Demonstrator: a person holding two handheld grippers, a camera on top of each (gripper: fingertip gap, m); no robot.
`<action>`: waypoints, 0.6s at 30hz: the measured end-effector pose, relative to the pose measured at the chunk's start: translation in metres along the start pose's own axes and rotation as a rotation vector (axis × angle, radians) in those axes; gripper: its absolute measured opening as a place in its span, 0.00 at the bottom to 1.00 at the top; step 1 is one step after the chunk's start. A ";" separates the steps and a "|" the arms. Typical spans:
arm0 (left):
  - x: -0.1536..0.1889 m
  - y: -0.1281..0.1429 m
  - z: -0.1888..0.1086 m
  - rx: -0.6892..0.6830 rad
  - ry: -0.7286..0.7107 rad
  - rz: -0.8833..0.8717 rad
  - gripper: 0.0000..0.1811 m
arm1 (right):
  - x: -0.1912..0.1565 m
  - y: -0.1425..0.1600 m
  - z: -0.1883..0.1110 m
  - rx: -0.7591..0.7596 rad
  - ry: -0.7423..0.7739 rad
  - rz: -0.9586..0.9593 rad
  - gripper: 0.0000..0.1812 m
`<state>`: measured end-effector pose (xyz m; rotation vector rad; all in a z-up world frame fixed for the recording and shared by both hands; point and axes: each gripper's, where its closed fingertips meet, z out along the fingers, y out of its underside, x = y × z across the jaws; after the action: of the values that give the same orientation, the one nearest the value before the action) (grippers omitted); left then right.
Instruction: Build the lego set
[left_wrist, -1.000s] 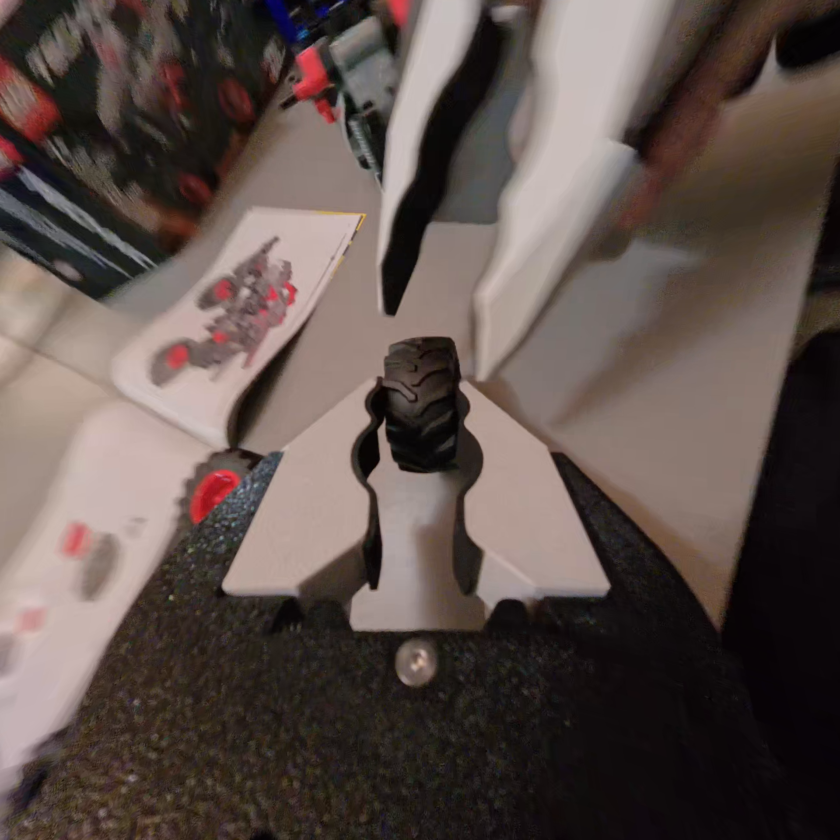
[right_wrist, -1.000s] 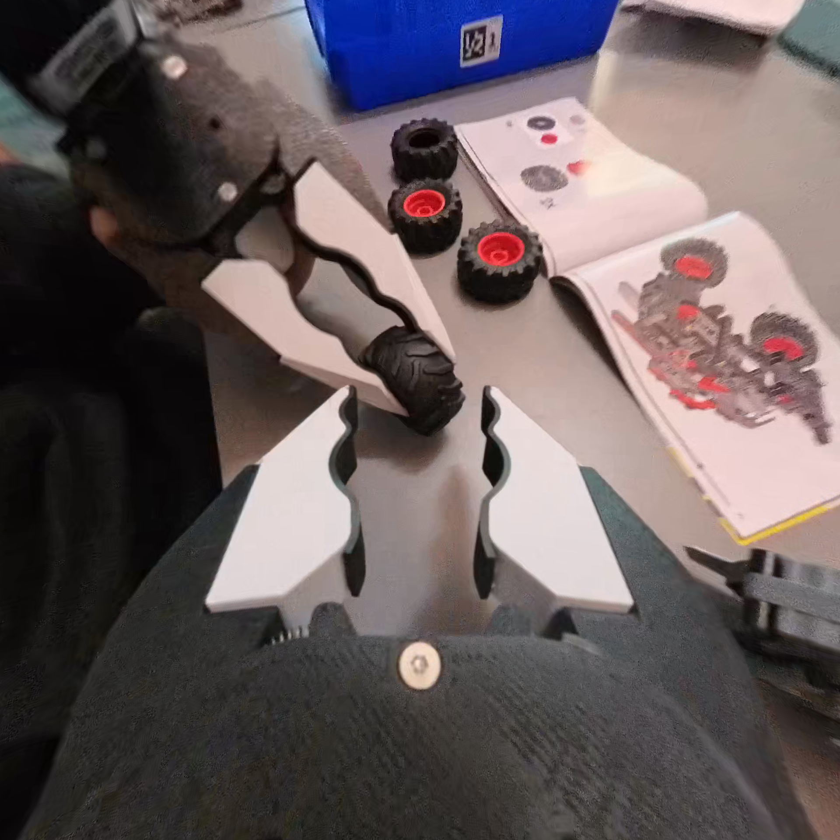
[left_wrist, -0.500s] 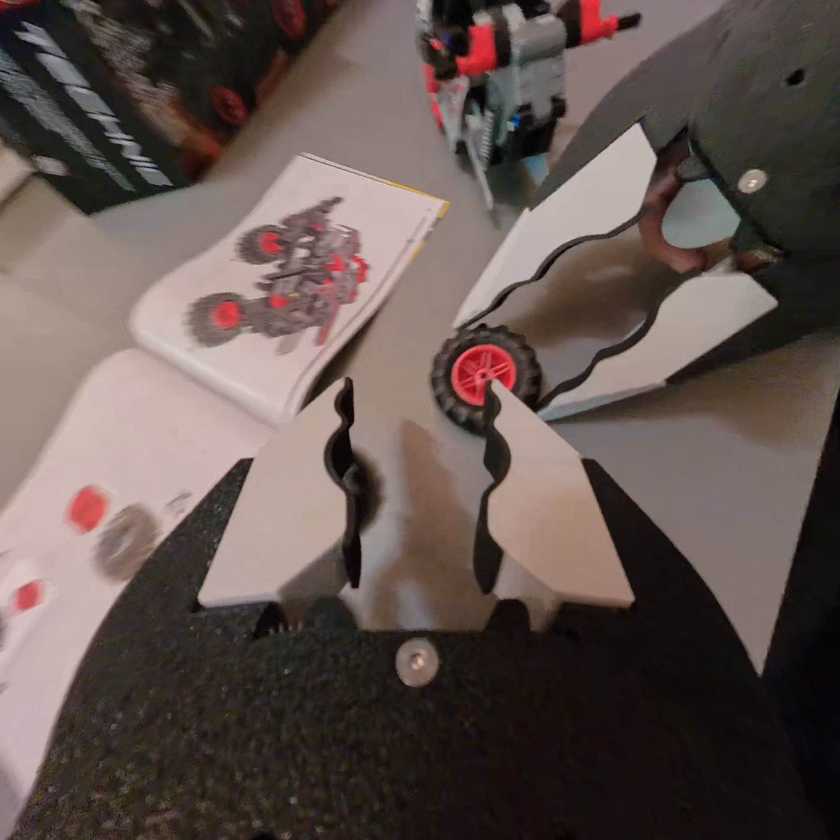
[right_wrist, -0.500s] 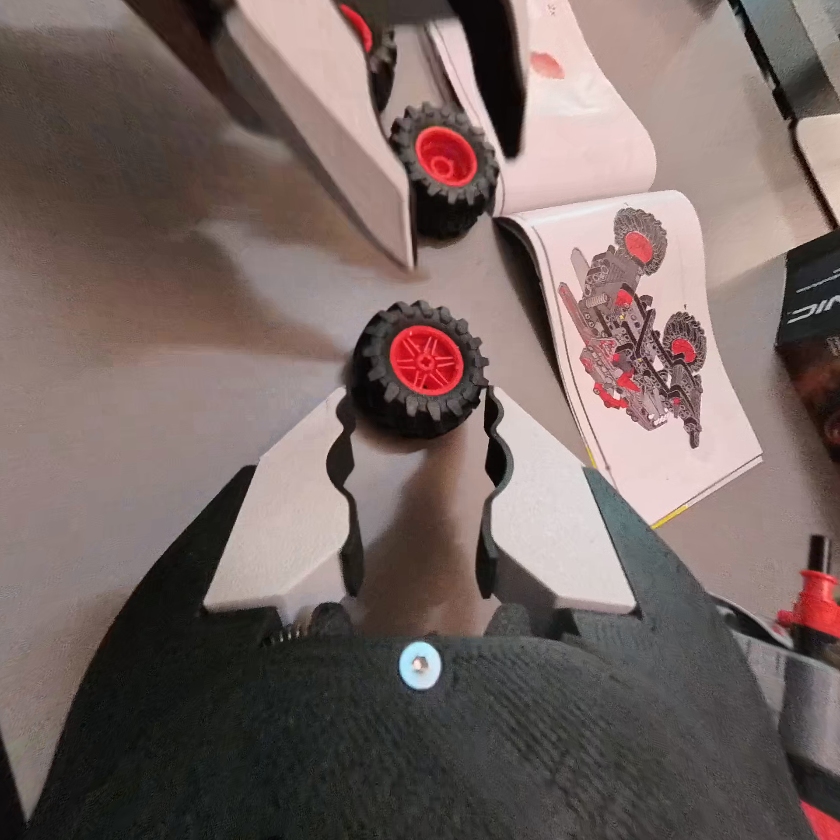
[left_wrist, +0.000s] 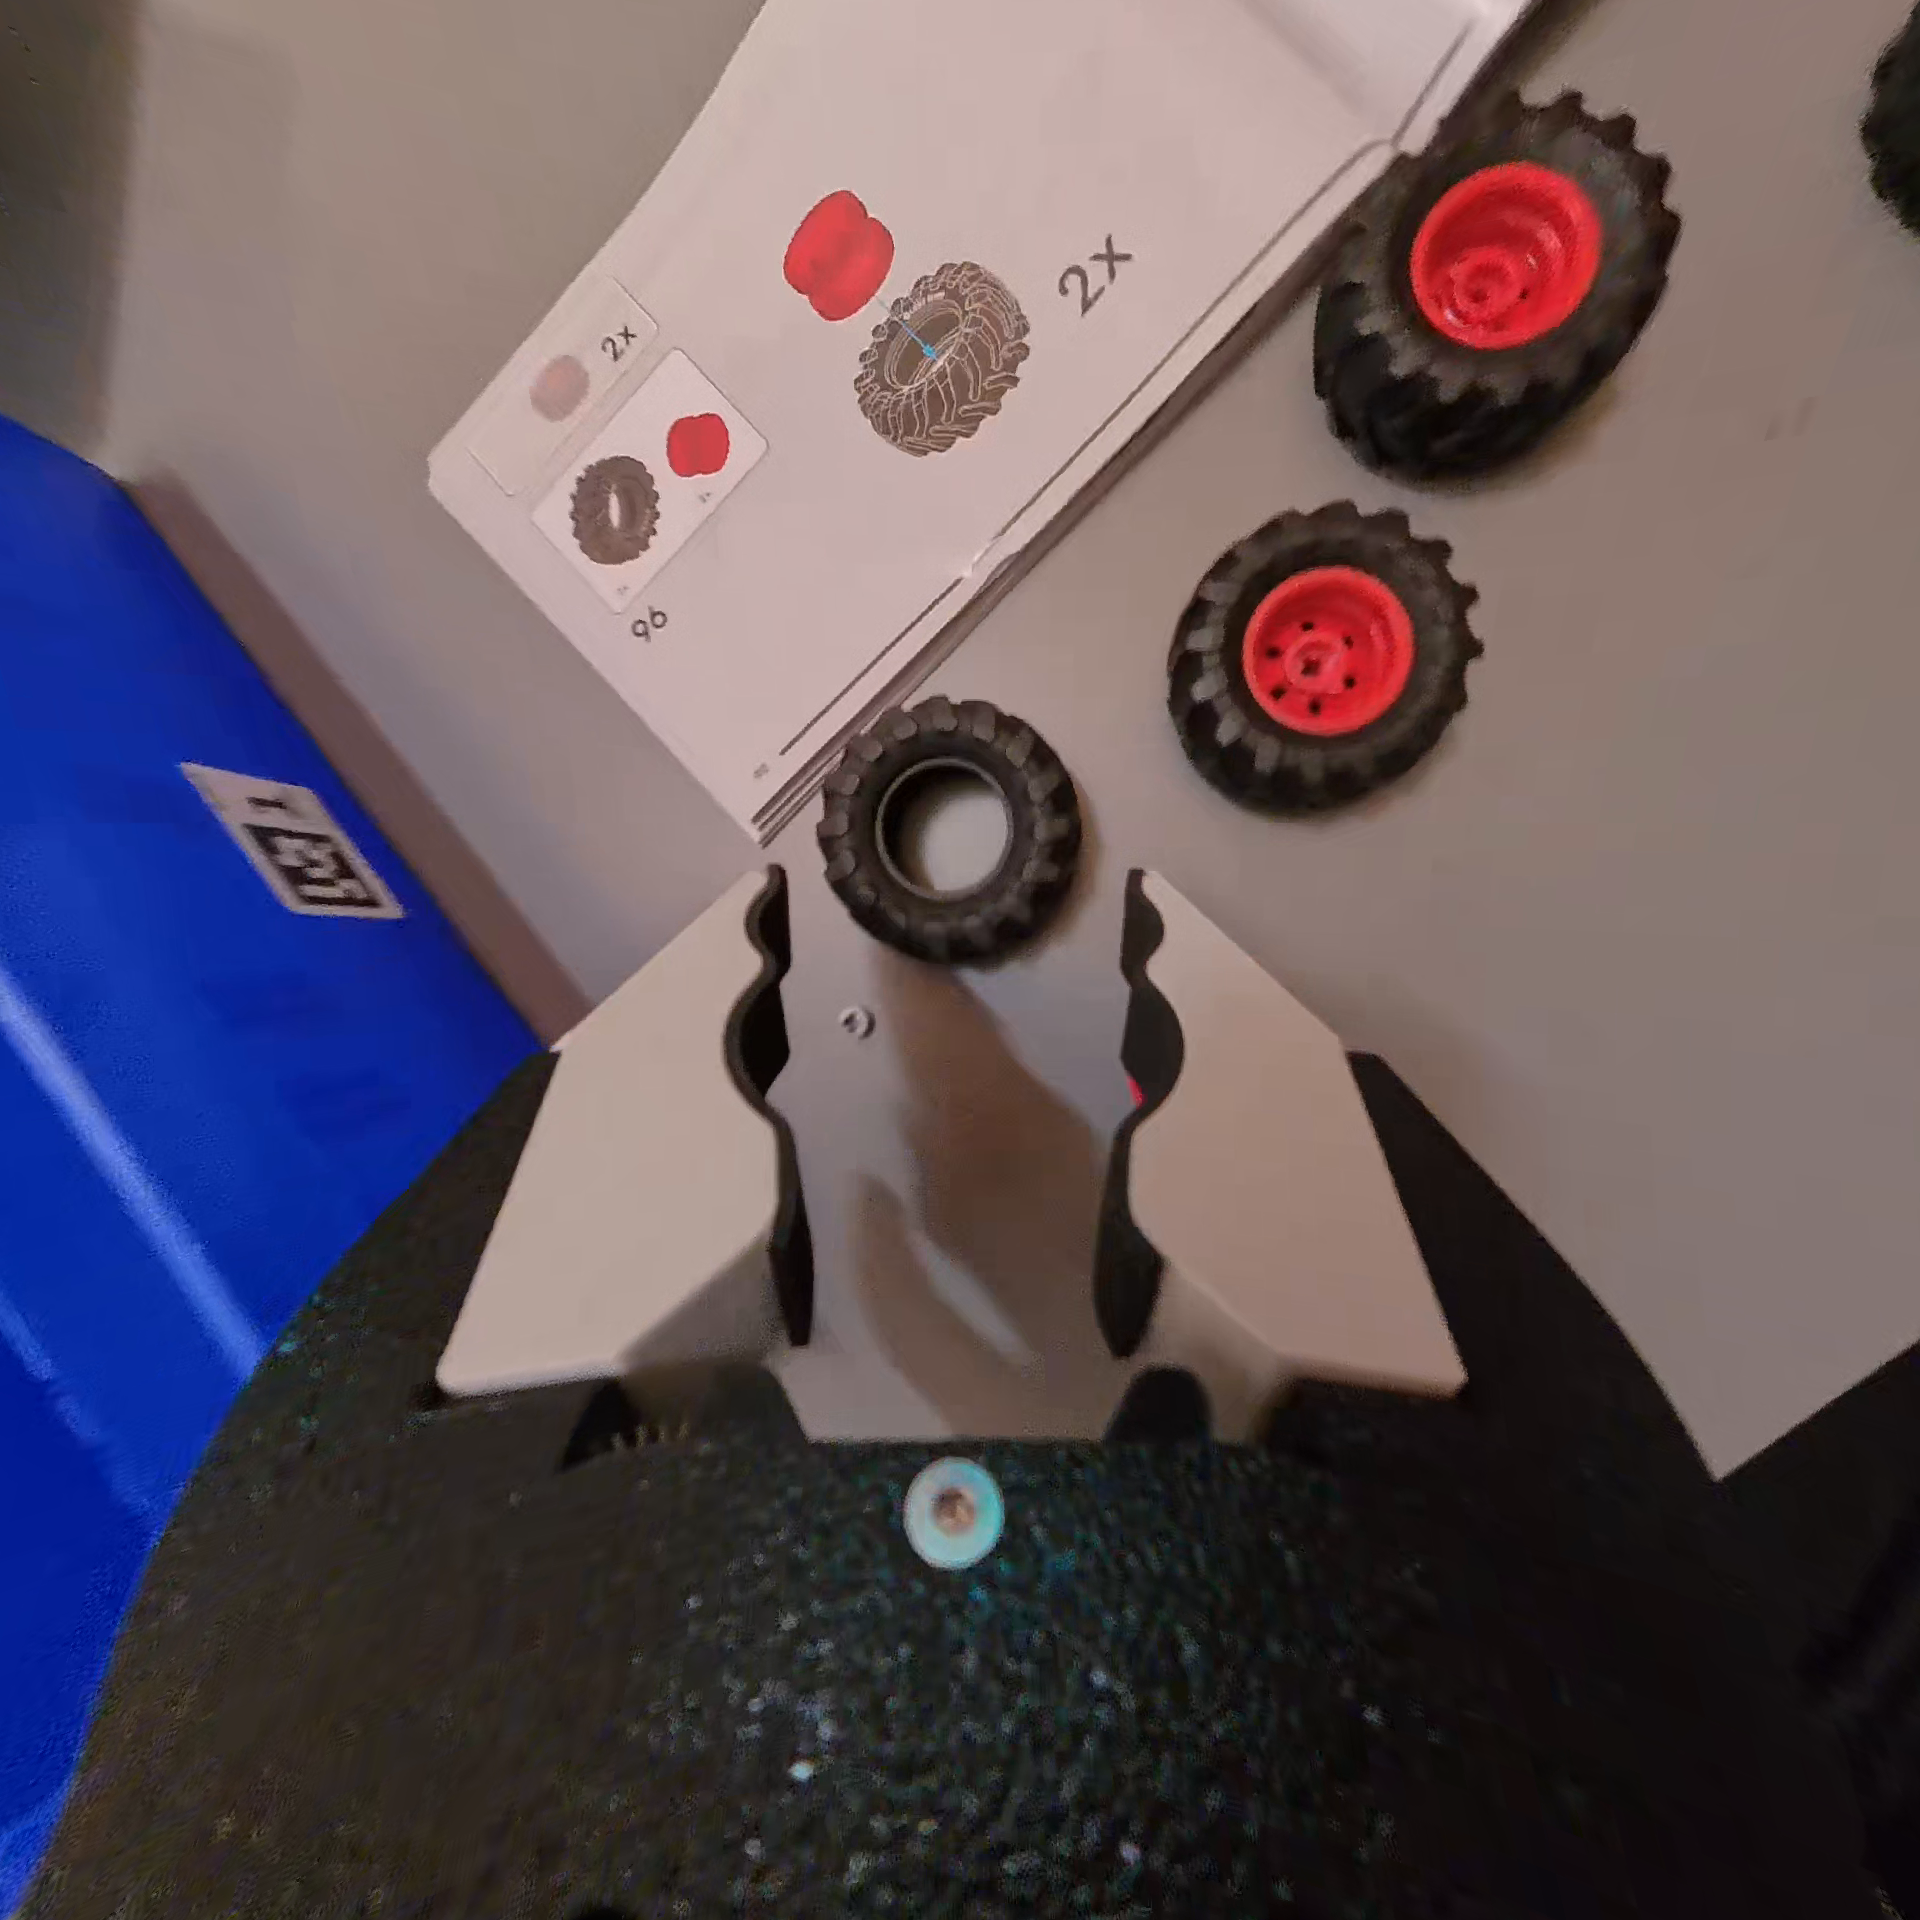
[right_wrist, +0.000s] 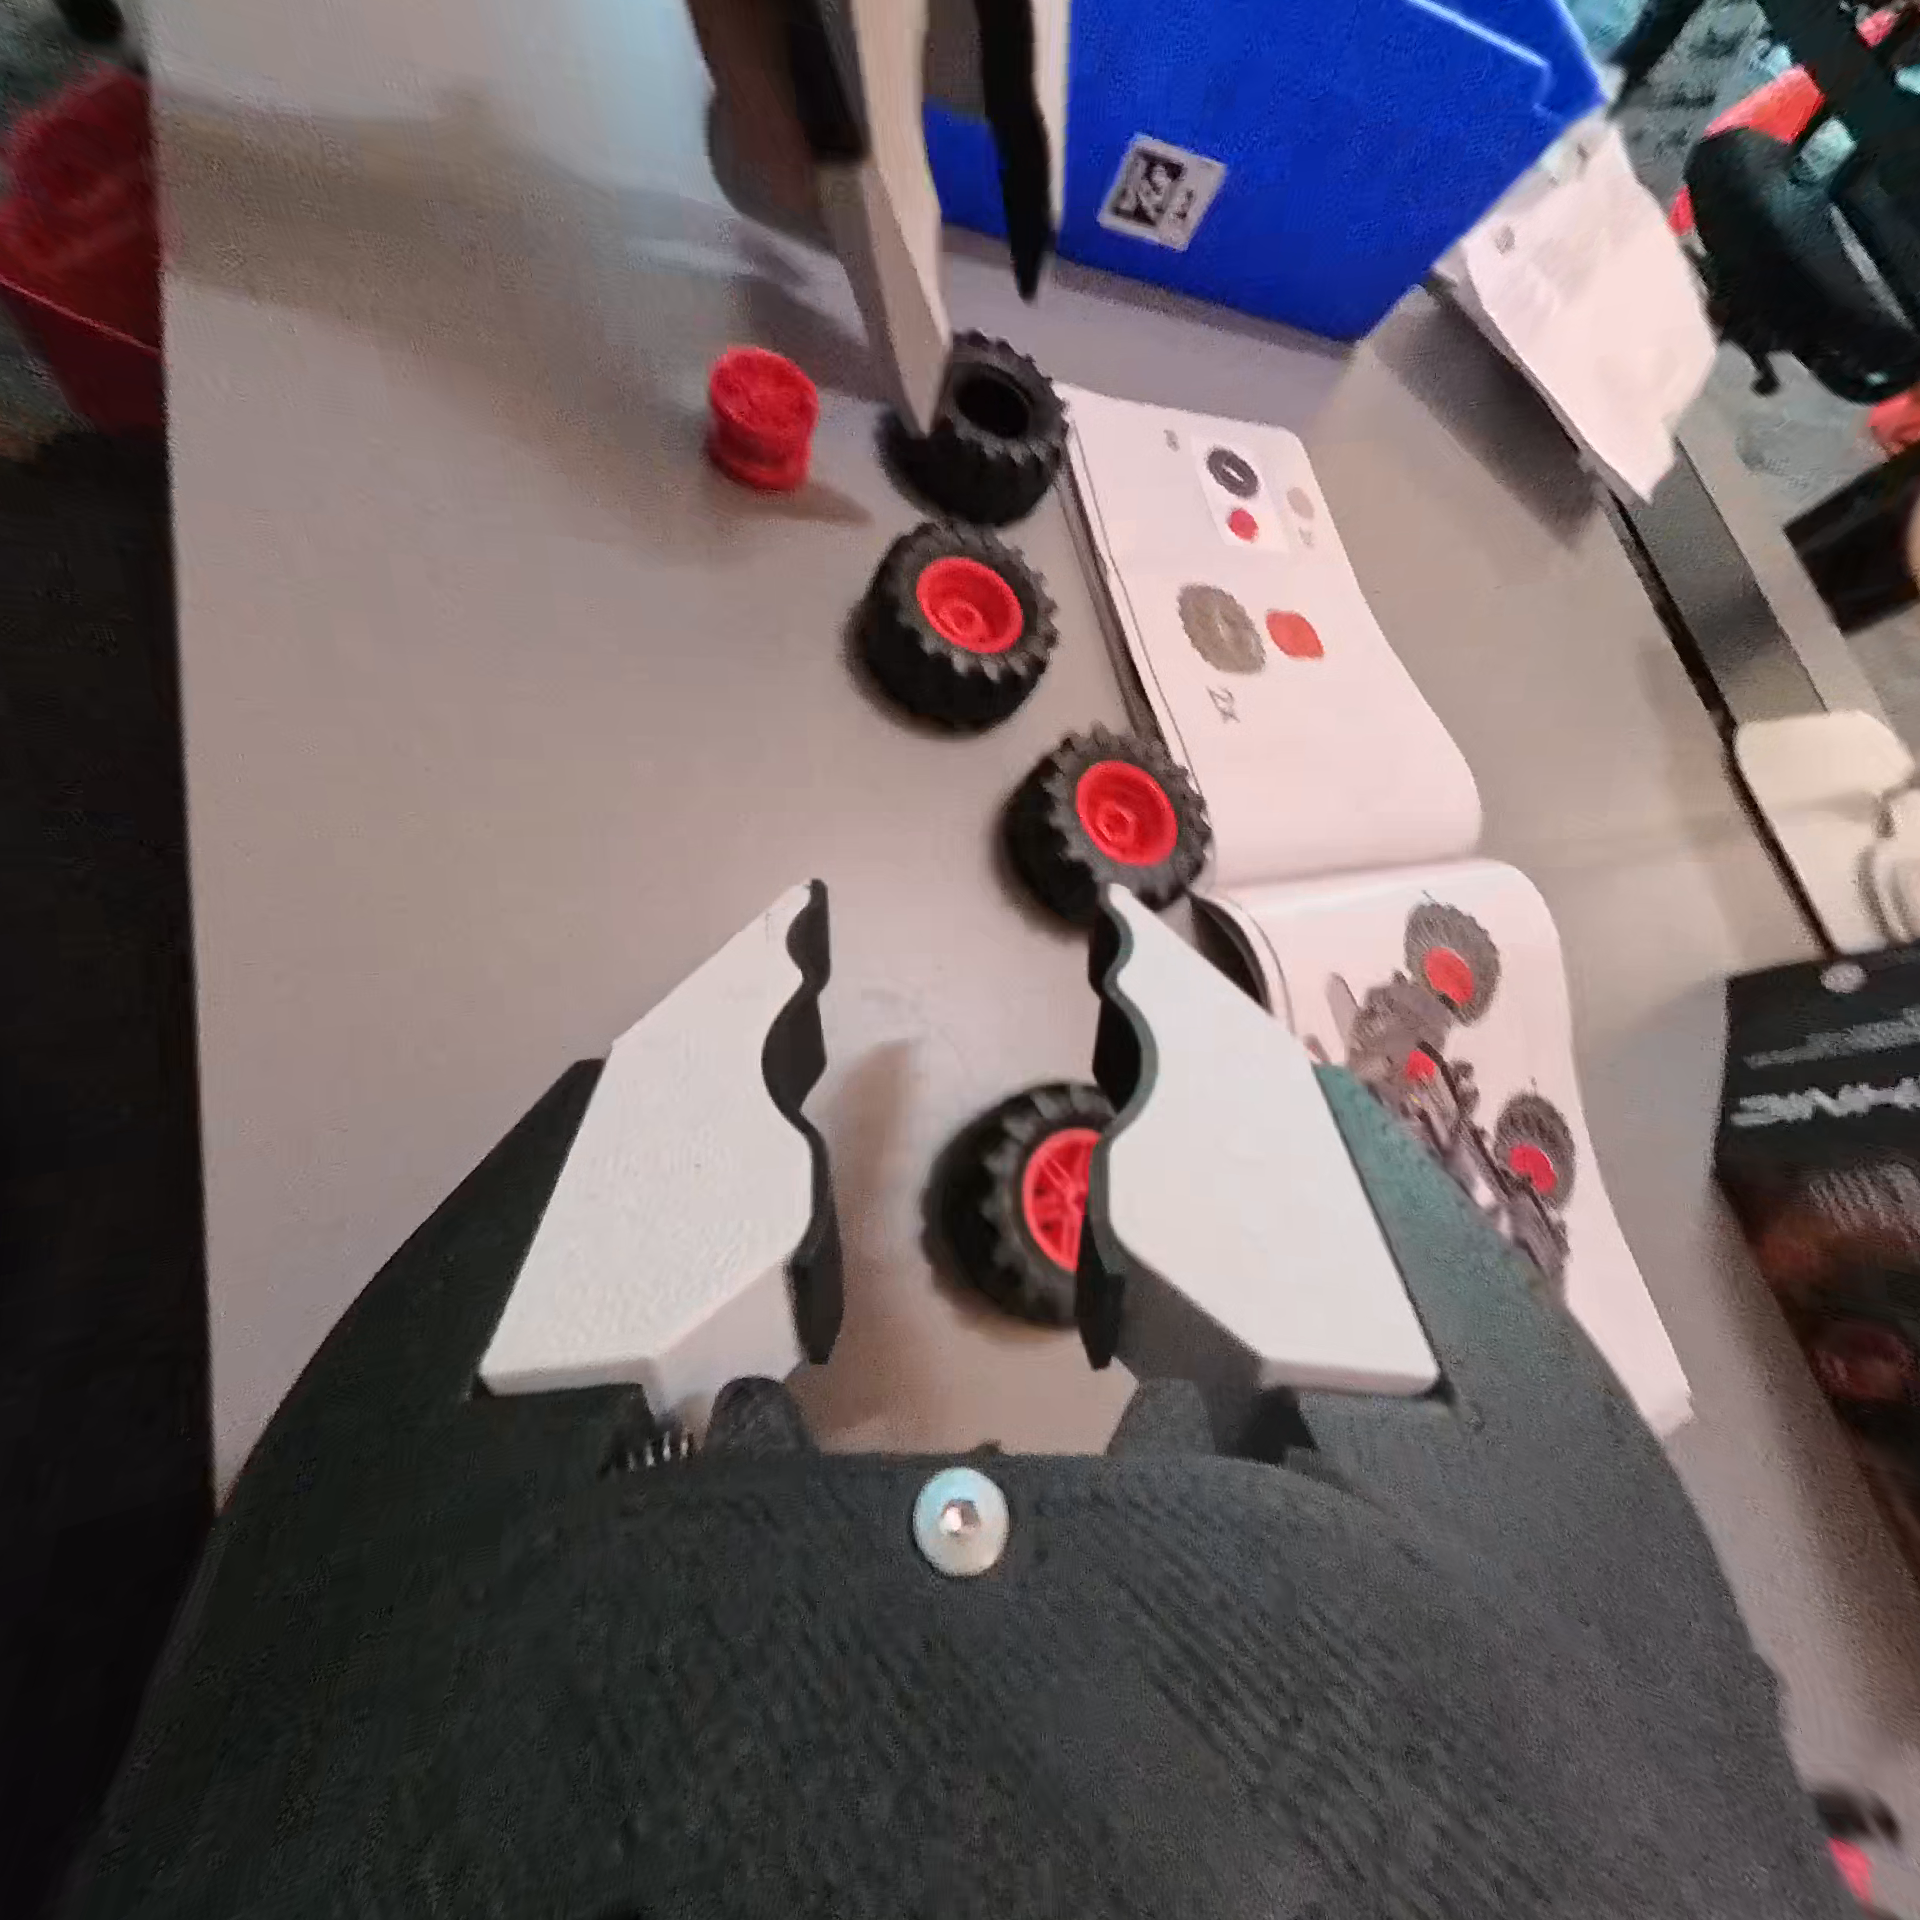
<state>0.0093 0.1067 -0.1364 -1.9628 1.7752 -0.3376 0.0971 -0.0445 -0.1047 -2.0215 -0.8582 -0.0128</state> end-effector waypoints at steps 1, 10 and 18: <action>0.002 0.000 0.007 -0.009 0.025 -0.023 0.35 | -0.010 -0.009 0.010 0.020 -0.042 -0.005 0.27; -0.009 0.014 -0.006 0.040 -0.094 0.009 0.30 | -0.046 -0.049 0.067 0.051 -0.171 -0.045 0.26; 0.017 0.062 -0.056 0.100 -0.030 0.001 0.30 | -0.056 -0.072 0.120 0.017 -0.246 -0.080 0.30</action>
<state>-0.0694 0.0773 -0.1216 -1.8881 1.7065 -0.3869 -0.0233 0.0383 -0.1395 -1.9975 -1.0889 0.2008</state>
